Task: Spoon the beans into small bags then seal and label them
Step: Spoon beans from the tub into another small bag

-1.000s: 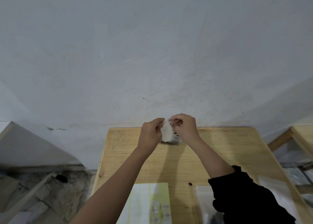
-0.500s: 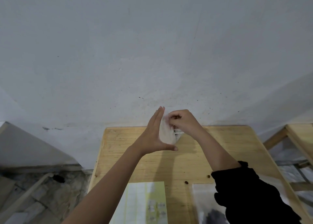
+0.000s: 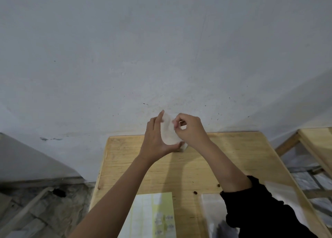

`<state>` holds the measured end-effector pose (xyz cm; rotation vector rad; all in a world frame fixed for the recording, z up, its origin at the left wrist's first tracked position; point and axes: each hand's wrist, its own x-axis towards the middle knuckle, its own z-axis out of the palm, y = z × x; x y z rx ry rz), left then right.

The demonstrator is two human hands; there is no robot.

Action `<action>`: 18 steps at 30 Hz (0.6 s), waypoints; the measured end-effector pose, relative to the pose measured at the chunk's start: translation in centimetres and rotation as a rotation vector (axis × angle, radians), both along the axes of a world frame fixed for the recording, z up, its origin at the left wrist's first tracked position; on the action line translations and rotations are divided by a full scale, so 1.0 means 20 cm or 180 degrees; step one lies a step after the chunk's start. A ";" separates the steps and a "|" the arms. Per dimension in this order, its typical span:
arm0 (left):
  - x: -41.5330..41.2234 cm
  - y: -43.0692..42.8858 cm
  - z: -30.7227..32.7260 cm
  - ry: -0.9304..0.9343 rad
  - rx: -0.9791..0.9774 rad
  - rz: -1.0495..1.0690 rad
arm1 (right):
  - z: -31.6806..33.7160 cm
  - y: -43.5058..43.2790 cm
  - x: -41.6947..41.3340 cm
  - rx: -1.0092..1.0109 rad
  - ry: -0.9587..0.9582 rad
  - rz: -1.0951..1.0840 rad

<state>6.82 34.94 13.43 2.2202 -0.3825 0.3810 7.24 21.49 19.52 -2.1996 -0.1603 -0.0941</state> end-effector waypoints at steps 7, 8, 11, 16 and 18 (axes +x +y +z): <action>-0.01 0.01 -0.02 0.0100 -0.0103 -0.0366 | 0.01 0.02 0.03 -0.0641 0.0808 0.0284; -0.01 0.02 -0.02 0.0091 -0.0106 -0.0404 | 0.01 0.03 0.02 -0.0688 0.0794 0.0302; 0.00 0.05 -0.03 0.0063 -0.0063 -0.0422 | 0.00 0.04 0.01 -0.0705 0.0768 0.0365; 0.01 0.08 -0.05 0.0200 -0.0054 -0.0551 | -0.01 0.04 0.03 -0.0749 0.0894 0.0639; 0.03 0.09 -0.07 0.0269 -0.0092 -0.0568 | -0.03 0.04 0.04 -0.0812 0.0893 0.0660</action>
